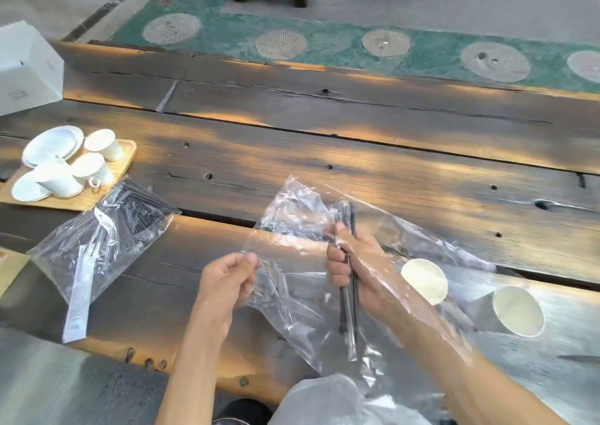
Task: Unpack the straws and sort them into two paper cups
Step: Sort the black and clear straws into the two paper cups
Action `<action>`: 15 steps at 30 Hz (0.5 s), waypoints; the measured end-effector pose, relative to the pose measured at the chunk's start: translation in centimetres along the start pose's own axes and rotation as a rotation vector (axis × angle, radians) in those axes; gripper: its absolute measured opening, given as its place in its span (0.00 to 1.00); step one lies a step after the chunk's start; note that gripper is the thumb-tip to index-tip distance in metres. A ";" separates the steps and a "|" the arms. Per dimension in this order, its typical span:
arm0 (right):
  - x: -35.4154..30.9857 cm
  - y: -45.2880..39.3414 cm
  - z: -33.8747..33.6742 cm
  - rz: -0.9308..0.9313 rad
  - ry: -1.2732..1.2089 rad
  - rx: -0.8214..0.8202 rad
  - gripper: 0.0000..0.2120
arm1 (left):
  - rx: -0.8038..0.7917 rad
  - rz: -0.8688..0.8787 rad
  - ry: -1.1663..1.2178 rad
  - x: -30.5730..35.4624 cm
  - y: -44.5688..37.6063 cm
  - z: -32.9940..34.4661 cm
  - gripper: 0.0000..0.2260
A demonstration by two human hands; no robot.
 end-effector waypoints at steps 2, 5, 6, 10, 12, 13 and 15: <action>-0.2 0.2 -0.4 0.045 0.000 -0.017 0.08 | 0.054 -0.007 0.021 -0.1 -1.0 -1.6 0.10; -0.3 0.2 -1.4 0.133 -0.017 -0.075 0.06 | 0.134 -0.013 0.151 -0.7 -2.3 -3.8 0.08; -0.3 0.1 -1.8 0.154 -0.020 -0.083 0.06 | 0.164 -0.020 0.232 -1.2 -2.7 -4.5 0.08; -0.8 -0.6 -3.8 0.133 0.009 0.006 0.06 | 0.292 -0.063 0.580 -4.7 -4.3 -6.9 0.08; -1.1 -1.1 -4.7 0.050 0.021 0.072 0.07 | 0.380 -0.103 0.691 -6.9 -4.6 -7.9 0.08; -1.2 -1.4 -5.2 0.006 0.025 0.104 0.07 | 0.412 -0.121 0.737 -7.9 -4.7 -8.1 0.07; -1.1 -1.8 -5.9 -0.049 0.025 0.149 0.07 | 0.441 -0.143 0.818 -9.6 -4.6 -8.2 0.05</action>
Point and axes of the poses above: each hand's wrist, its own y-axis away from the middle knuckle, its own z-axis out of the palm, x = y × z, the point moved 6 cm from there along -y, towards the middle knuckle, and after that the axes turned 7 degrees about -x, right-handed, at the moved point
